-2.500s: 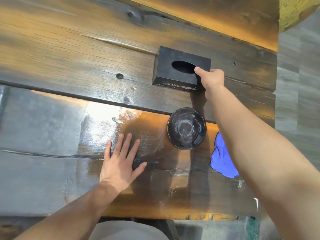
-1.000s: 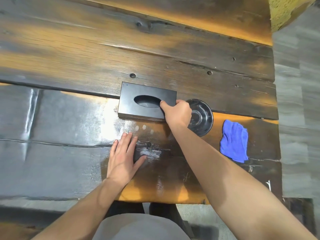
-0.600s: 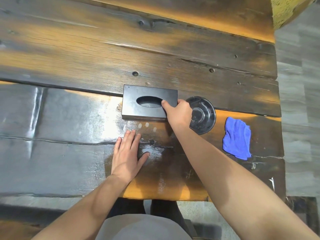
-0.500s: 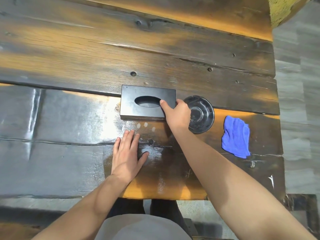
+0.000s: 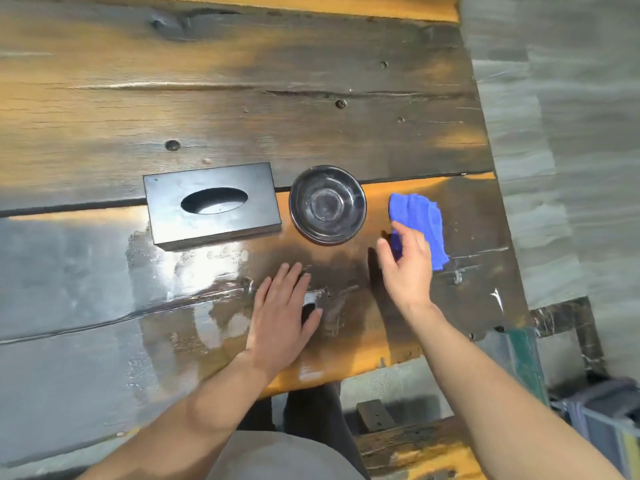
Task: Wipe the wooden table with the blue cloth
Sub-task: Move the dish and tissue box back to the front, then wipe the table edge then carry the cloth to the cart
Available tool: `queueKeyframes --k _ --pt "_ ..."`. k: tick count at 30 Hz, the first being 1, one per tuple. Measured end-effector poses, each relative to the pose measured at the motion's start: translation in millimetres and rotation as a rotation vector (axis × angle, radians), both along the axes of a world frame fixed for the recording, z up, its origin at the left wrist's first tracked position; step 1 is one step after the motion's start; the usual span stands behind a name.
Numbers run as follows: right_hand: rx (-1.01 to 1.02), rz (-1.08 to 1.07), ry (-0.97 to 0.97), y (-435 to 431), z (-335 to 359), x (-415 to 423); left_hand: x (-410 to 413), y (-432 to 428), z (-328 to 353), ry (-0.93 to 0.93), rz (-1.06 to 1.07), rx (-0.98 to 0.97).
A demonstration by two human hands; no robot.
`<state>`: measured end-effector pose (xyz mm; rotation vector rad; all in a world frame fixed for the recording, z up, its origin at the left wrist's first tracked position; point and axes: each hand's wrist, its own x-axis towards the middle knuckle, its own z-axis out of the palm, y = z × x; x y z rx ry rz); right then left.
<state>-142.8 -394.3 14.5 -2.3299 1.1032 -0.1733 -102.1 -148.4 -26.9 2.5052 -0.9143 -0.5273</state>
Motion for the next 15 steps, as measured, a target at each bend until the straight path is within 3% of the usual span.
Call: queueKeyframes --k 4,10,15 --pt "-0.033 0.02 0.221 -44 -12 -18 -10 -33 -2 0.01 -0.098 0.079" --pt "0.001 0.142 0.414 -80 -21 -9 -19 -52 -10 -0.015 -0.101 0.211" --pt "-0.072 0.166 0.498 -81 -37 -9 -20 -53 -12 -0.012 -0.083 0.193"
